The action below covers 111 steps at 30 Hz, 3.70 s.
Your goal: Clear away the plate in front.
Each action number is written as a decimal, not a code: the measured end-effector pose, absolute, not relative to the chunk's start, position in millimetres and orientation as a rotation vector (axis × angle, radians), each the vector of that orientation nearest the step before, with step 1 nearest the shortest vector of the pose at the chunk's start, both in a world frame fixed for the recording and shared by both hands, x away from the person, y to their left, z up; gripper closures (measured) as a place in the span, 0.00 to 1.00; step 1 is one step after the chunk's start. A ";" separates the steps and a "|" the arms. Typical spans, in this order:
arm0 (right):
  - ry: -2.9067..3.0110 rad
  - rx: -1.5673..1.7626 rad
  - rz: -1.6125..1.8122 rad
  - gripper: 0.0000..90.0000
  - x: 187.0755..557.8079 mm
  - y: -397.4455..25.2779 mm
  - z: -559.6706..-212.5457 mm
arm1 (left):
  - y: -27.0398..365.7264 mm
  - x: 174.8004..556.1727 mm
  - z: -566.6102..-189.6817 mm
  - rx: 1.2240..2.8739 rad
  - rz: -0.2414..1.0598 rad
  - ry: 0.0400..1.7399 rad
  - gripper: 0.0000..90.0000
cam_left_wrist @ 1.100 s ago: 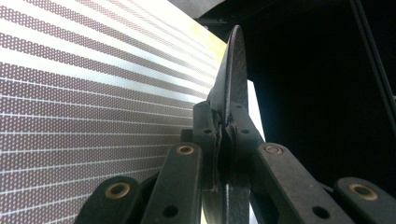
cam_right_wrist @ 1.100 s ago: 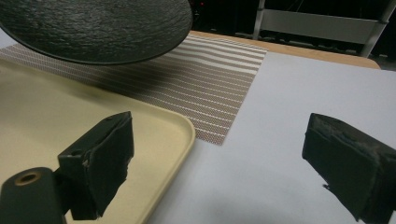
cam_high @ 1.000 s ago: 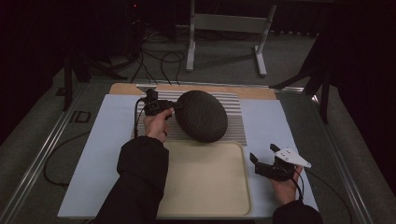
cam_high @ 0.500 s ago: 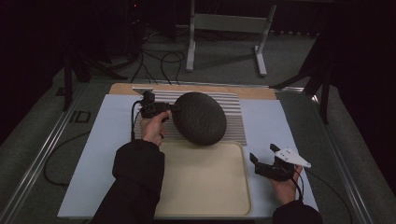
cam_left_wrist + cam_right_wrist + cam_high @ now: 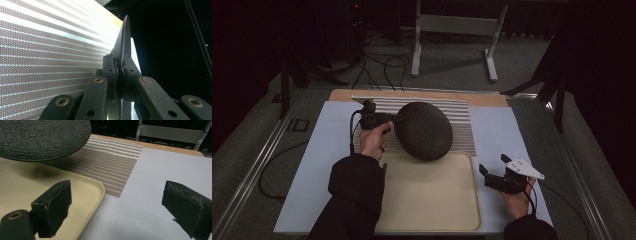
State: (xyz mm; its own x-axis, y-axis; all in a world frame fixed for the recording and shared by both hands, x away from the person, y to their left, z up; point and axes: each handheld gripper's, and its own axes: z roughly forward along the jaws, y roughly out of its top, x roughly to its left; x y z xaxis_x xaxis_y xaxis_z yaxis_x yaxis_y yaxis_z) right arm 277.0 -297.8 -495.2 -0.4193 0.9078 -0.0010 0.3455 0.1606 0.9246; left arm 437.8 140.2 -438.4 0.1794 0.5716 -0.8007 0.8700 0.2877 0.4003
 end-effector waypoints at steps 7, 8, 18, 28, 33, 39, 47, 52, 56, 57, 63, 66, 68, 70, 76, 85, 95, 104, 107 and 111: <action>1.859 1.188 1.242 0.10 277.0 -297.9 -495.3 | 139.8 432.9 -438.3 1.385 -0.365 1.495 0.94; 1.857 1.191 1.242 0.10 276.9 -298.0 -495.2 | 139.8 432.3 -438.1 1.384 -0.362 1.494 0.94; 1.858 1.190 1.242 0.10 277.0 -297.9 -495.3 | 143.0 425.5 -442.1 1.377 -0.371 1.487 0.94; 1.859 1.188 1.237 0.10 277.1 -297.6 -495.6 | 146.9 417.4 -449.5 1.368 -0.389 1.491 0.94; 1.859 1.190 1.236 0.10 277.1 -297.6 -495.6 | 147.9 413.6 -451.8 1.378 -0.392 1.488 0.94; 1.860 1.189 1.235 0.10 277.0 -297.4 -495.7 | 150.7 408.7 -456.2 1.373 -0.407 1.493 0.94; 1.861 1.190 1.234 0.10 277.0 -297.2 -495.8 | 152.7 404.3 -458.7 1.368 -0.417 1.487 0.94; 1.861 1.191 1.234 0.10 277.0 -297.2 -495.8 | 153.4 401.1 -459.7 1.367 -0.425 1.485 0.94; 1.860 1.190 1.234 0.10 277.1 -297.3 -495.8 | 154.4 398.3 -461.9 1.360 -0.436 1.484 0.94; 1.861 1.190 1.235 0.10 277.0 -297.2 -495.8 | 154.6 397.6 -462.5 1.357 -0.441 1.485 0.94; 1.861 1.189 1.235 0.10 277.0 -297.1 -495.7 | 156.3 394.4 -466.2 1.362 -0.445 1.489 0.93; 1.861 1.190 1.234 0.10 277.0 -296.9 -495.9 | 157.6 392.5 -468.3 1.357 -0.448 1.491 0.94; 1.862 1.191 1.232 0.10 277.0 -296.9 -495.9 | 158.5 391.3 -469.0 1.358 -0.449 1.489 0.94; 1.862 1.191 1.232 0.10 277.0 -296.9 -495.9 | 159.0 390.2 -469.2 1.355 -0.451 1.491 0.93; 1.861 1.191 1.234 0.10 277.0 -296.9 -496.0 | 160.7 386.5 -470.7 1.354 -0.453 1.488 0.93; 1.862 1.192 1.233 0.10 277.1 -296.9 -496.0 | 162.9 382.0 -473.9 1.354 -0.463 1.484 0.93; 1.861 1.192 1.233 0.10 277.1 -297.0 -496.0 | 165.7 376.2 -478.8 1.350 -0.474 1.490 0.93; 1.862 1.191 1.229 0.10 277.1 -296.9 -496.0 | 169.6 370.1 -483.5 1.351 -0.470 1.498 0.93; 1.863 1.190 1.230 0.10 277.1 -296.8 -496.1 | 169.4 368.4 -484.8 1.351 -0.475 1.498 0.93; 1.863 1.190 1.230 0.10 277.1 -296.8 -496.1 | 169.1 366.5 -485.7 1.357 -0.476 1.498 0.93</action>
State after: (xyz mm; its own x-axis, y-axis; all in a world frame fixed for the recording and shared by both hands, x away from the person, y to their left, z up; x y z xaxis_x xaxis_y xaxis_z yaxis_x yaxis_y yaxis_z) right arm 277.1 -296.8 -496.1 -0.4162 0.9092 -0.0070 0.3504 0.1675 0.9215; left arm 366.5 169.1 -485.7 0.1496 0.4987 -0.8538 0.9003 0.2883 0.3262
